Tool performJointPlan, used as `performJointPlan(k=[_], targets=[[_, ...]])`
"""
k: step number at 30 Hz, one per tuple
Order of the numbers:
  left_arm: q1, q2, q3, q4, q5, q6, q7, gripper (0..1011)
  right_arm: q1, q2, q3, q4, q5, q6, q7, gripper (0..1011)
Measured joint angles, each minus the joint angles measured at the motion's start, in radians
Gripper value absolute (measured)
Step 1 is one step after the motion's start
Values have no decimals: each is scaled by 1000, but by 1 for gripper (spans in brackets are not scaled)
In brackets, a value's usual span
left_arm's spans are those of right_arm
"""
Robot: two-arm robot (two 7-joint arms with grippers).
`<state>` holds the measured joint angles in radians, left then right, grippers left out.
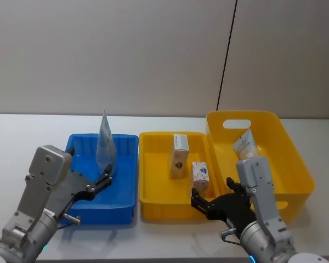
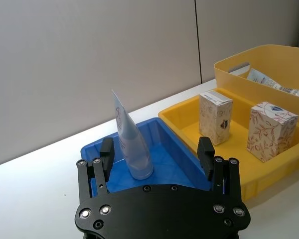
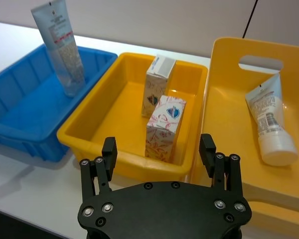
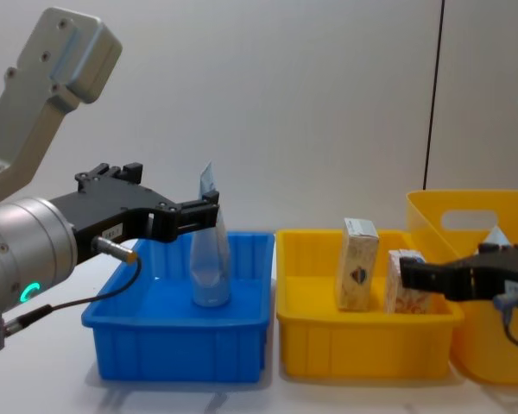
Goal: Bimanual collaborative sorting of washing and personal care products
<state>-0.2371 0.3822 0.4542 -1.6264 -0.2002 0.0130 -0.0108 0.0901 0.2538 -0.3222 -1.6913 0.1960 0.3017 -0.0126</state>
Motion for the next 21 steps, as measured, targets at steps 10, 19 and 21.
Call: performJointPlan(k=[10,19,21], targets=[[0,0,0,0,0,0,0,1001,19,-24,-19,54,-36,7,-24,1002],[0,0,0,0,0,0,0,1001,40,-51,-29,103,-54,-8,-33,1002],[0,0,0,0,0,1,0,1001,44,-55,-30,112,-58,-11,-34,1002]])
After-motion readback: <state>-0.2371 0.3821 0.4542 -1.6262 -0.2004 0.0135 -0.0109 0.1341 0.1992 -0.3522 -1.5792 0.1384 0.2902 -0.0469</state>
